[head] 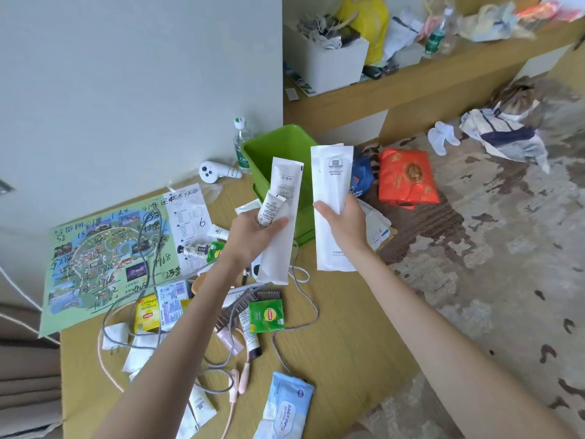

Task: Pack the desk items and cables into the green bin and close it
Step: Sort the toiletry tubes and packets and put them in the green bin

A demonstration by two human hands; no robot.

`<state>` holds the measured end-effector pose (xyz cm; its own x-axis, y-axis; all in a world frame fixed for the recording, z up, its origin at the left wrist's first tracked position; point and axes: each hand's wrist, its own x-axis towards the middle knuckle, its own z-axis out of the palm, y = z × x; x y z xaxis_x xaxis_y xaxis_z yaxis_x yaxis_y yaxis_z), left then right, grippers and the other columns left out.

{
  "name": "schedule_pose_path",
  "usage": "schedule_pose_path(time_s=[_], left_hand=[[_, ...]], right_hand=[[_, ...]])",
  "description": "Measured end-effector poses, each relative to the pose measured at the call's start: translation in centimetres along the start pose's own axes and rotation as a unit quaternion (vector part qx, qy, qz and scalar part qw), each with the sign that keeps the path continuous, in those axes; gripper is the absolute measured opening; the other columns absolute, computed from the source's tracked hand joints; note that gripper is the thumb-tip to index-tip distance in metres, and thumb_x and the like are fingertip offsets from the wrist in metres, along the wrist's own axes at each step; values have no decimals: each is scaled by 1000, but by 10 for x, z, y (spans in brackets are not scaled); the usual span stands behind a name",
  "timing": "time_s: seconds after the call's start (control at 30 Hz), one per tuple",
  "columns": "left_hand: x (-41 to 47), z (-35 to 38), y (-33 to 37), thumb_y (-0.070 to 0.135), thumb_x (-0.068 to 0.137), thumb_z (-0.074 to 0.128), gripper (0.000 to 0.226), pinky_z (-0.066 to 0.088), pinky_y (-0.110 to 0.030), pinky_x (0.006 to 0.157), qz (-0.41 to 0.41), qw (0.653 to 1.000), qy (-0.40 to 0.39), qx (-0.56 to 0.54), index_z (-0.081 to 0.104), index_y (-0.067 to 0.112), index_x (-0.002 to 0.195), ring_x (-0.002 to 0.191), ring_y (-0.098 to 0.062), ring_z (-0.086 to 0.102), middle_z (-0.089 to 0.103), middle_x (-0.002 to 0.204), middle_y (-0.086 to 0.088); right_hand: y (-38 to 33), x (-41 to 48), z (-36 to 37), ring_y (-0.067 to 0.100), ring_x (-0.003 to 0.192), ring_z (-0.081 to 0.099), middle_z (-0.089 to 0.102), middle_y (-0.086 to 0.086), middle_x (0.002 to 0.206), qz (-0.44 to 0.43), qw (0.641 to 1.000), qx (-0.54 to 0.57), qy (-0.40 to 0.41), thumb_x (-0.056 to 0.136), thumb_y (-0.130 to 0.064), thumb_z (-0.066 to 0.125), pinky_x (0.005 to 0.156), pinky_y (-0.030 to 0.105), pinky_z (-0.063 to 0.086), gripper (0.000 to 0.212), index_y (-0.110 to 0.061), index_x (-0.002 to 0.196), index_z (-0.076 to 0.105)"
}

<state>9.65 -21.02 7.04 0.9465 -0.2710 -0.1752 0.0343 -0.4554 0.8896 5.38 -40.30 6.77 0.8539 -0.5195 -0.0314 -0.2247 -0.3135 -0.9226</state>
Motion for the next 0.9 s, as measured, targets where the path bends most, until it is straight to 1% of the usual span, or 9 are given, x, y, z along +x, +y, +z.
schedule_pose_path(time_s=[0.1,0.23,0.3,0.4,0.47,0.6,0.7,0.8,0.9], left_hand=[[25,-14,17,49,82,67,48,43,-30,56,3,1000,26,-10,65,1,83,59,-17,53,64,69,-4],[62,-35,30,37,89,67,30,39,-13,44,-12,997,76,-31,63,19,67,42,1,50,60,48,13],[81,-41,32,34,91,66,34,34,-14,41,-22,995,90,-36,56,21,61,36,0,44,52,42,12],[106,-45,36,33,91,66,38,32,-11,37,-40,993,102,-47,51,24,57,32,1,43,50,38,15],[122,-45,37,34,92,65,38,32,-10,36,-54,991,113,-49,51,24,57,32,3,44,51,37,15],[148,-41,32,39,91,64,40,38,-19,43,-88,989,119,-22,53,20,58,37,-4,48,54,45,10],[160,-33,24,37,91,65,39,37,-19,38,-101,989,107,-17,56,15,60,34,-5,45,54,49,5],[165,-24,21,33,92,65,36,37,-20,38,-112,991,79,-1,57,13,62,36,-10,45,56,50,5],[166,-11,22,30,92,65,36,38,-20,37,-132,990,55,-8,59,11,61,36,-10,45,57,47,6]], right_hand=[[-31,47,10,20,92,64,68,8,106,-22,999,19,-42,85,-30,71,71,26,51,39,-4,111,59],[-56,114,26,26,100,63,66,11,111,-23,994,15,-104,88,-31,68,86,39,52,40,-3,115,58],[-63,147,36,27,101,62,65,11,113,-23,992,-1,-128,87,-32,68,88,42,52,41,-3,115,57],[-65,188,54,26,97,60,63,10,110,-18,991,-31,-129,85,-35,70,73,34,49,43,-3,109,56],[-61,207,68,24,91,55,60,6,104,-17,988,-82,-128,83,-41,71,61,29,38,45,-6,105,53],[-38,217,88,26,103,53,55,10,121,35,971,-153,-177,79,-40,75,73,31,42,67,-4,126,45],[-19,207,86,27,98,59,58,13,123,42,931,-268,-245,81,-33,76,60,29,39,72,0,132,39],[-12,201,74,27,96,64,63,12,115,-51,905,-359,-221,84,-25,73,64,31,45,52,-3,123,46],[-12,203,57,24,108,59,57,7,122,-183,908,-350,-137,88,-16,68,78,33,50,39,-8,122,52]])
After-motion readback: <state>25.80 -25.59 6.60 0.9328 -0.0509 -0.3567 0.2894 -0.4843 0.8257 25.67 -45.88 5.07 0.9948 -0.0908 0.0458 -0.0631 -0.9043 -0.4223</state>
